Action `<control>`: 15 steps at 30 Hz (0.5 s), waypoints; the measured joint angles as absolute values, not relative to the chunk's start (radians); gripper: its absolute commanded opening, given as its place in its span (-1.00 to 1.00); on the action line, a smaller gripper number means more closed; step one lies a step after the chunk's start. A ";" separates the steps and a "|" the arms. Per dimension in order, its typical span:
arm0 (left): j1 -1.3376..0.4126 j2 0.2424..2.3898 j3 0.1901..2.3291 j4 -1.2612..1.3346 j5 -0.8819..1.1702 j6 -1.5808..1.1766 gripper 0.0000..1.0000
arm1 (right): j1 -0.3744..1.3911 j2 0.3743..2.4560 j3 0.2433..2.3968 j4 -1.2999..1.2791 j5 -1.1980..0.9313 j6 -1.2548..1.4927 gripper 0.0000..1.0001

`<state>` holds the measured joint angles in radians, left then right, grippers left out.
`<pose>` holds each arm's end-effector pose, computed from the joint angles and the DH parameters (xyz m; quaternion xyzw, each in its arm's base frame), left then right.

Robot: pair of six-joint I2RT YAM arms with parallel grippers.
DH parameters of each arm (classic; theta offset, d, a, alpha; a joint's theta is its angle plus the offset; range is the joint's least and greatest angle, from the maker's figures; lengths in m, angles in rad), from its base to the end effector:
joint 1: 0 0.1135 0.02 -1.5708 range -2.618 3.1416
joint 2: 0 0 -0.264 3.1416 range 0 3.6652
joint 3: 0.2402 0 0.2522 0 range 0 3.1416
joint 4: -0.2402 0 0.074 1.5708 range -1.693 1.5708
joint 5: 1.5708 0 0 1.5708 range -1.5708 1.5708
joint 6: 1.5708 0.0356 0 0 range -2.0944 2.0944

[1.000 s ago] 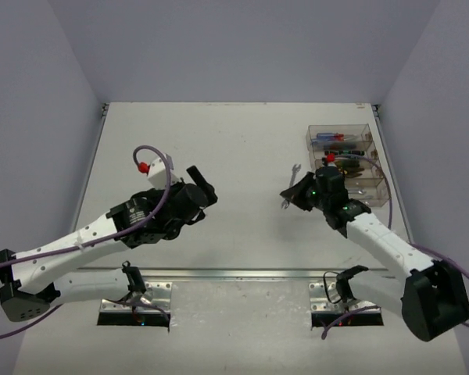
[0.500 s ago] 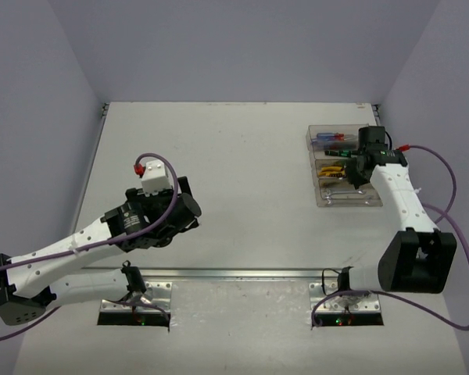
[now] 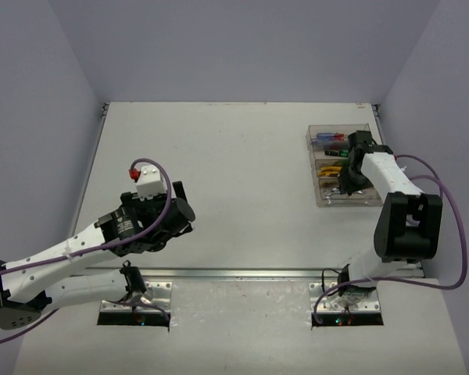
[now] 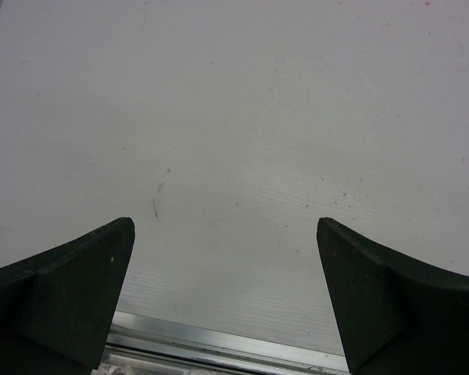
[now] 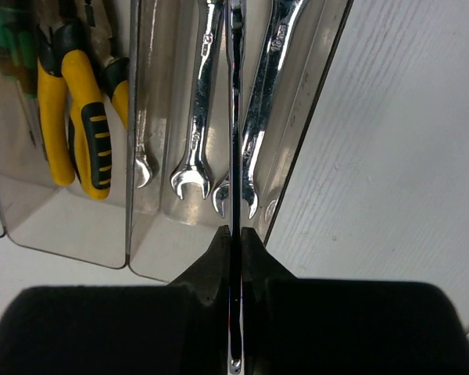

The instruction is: Sort the tools into containers

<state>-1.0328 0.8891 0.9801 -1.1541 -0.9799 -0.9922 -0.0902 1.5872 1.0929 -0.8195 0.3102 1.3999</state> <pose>0.0960 -0.1032 0.3185 -0.1008 0.8563 0.0534 0.5037 0.2937 -0.0375 0.2097 0.6789 0.7068 -0.0444 0.1937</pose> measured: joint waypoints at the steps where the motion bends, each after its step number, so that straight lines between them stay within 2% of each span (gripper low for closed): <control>1: -1.033 0.889 0.980 -1.150 -0.980 -0.990 1.00 | -0.090 1.604 1.097 -0.823 0.310 1.400 -1.00; 4: -1.033 0.883 0.980 -1.143 -0.979 -0.984 1.00 | -0.090 1.645 1.110 -0.821 0.307 1.399 -1.00; 6: -1.033 0.876 0.980 -1.140 -0.979 -0.979 1.00 | -0.090 1.662 1.113 -0.810 0.301 1.393 -0.84; 11: -1.033 0.853 0.979 -1.129 -0.973 -0.968 1.00 | -0.090 1.667 1.113 -0.767 0.286 1.364 -0.77; 13: -1.033 0.843 0.978 -1.122 -0.970 -0.963 1.00 | -0.091 1.667 1.114 -0.758 0.286 1.356 -0.62; 15: -1.033 0.836 0.975 -1.117 -0.966 -0.956 1.00 | -0.091 1.672 1.121 -0.755 0.285 1.341 -0.57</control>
<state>-1.0328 0.8361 0.9753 -1.1168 -0.9659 -0.9563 -0.0907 1.6717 1.1215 -0.7551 0.2849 1.3409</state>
